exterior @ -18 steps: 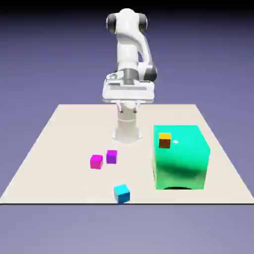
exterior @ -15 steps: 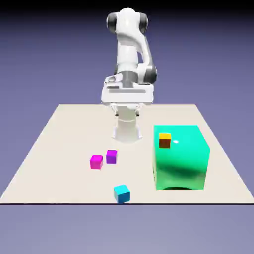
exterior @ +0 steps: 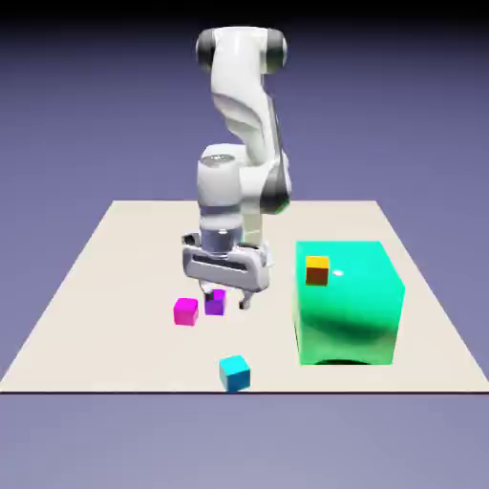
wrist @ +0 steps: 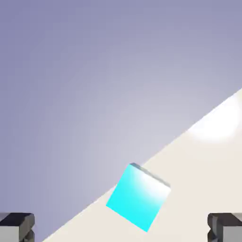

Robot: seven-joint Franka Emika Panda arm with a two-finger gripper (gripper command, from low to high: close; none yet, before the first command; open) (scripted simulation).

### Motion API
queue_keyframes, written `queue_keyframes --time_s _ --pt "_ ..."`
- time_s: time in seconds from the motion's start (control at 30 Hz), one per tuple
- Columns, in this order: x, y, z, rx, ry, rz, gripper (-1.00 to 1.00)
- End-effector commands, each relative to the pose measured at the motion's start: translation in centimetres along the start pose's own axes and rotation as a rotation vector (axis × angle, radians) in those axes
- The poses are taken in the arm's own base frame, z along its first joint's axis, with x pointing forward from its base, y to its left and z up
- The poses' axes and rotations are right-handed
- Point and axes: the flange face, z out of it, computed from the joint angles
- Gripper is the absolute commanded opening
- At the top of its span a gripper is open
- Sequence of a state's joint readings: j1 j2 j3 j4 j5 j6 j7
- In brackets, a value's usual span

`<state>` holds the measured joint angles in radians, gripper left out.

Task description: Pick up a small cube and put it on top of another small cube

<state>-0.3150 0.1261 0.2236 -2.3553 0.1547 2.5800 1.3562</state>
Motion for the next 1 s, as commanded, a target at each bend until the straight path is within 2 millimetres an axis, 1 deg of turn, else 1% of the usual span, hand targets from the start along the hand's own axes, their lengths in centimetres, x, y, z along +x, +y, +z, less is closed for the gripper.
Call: queue_keyframes --time_s 0.0,0.23,0.27,0.3,0.43,0.47,0.5,0.63,0.8,0.97 --pt "0.3 -0.3 1.1 -0.032 -0.019 0.047 0.00" --pt "2.6 -1.4 9.0 -0.266 -0.152 0.377 0.00" --pt "2.8 -1.4 9.7 -0.286 -0.164 0.405 0.00" --pt "2.8 -1.4 9.7 -0.286 -0.164 0.405 0.00" --pt "2.0 0.0 16.4 -0.286 -0.164 0.405 0.00" --pt "2.0 0.0 16.4 -0.286 -0.164 0.405 -1.00" --pt "2.0 0.0 16.4 -0.286 -0.164 0.405 -1.00" --pt "2.8 -1.4 9.6 -0.286 -0.163 0.405 -1.00" --pt "6.1 4.2 6.4 -0.292 -0.079 0.421 -1.00" --pt "8.5 10.2 3.2 -0.292 -0.042 0.452 -1.00"
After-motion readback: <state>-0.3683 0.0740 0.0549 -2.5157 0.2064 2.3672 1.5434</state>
